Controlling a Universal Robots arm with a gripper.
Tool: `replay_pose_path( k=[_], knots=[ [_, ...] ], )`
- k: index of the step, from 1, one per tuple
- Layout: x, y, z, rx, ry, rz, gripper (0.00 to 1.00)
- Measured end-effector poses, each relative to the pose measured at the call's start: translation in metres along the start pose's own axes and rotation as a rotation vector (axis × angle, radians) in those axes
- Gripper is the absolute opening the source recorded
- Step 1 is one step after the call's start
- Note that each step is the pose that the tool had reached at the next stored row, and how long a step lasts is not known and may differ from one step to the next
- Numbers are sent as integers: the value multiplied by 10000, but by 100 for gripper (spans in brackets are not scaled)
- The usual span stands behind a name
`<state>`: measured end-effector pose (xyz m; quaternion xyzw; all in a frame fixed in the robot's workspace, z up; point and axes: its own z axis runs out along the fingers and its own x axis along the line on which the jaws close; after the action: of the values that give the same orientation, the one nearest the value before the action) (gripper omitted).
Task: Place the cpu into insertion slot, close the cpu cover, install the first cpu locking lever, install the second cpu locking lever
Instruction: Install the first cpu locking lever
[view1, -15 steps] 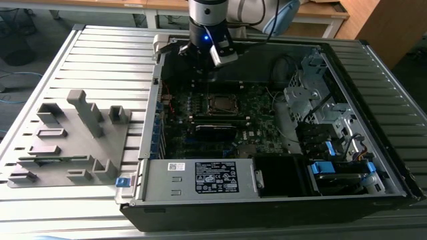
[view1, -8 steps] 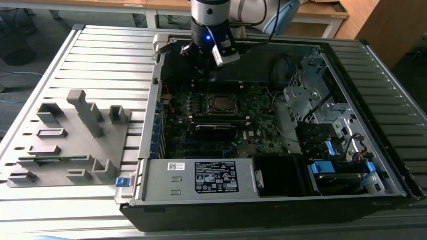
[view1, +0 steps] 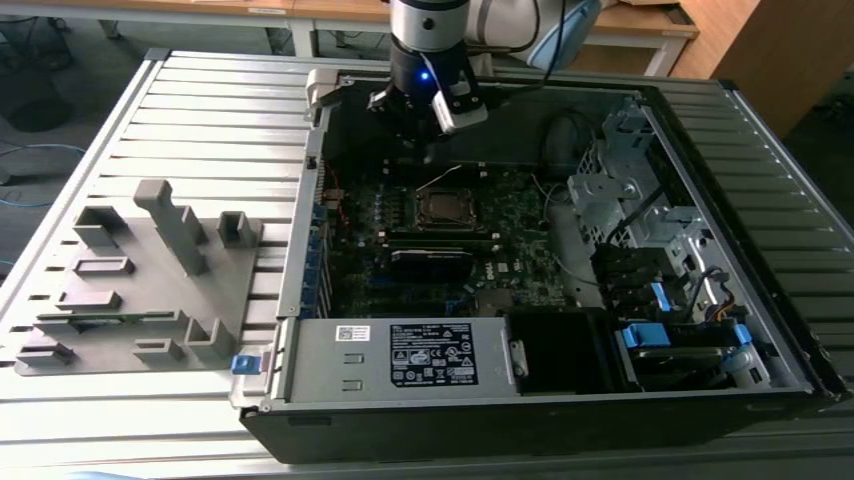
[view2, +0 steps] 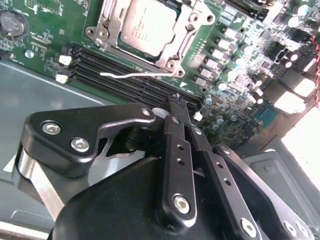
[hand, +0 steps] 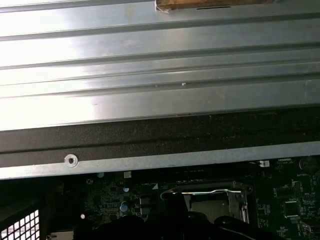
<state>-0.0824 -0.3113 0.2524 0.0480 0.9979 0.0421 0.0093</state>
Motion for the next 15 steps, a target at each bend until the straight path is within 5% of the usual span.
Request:
replay_pose_path(
  k=[15],
  knots=[
    [-70,7,9,2,-3,-11,11]
  ],
)
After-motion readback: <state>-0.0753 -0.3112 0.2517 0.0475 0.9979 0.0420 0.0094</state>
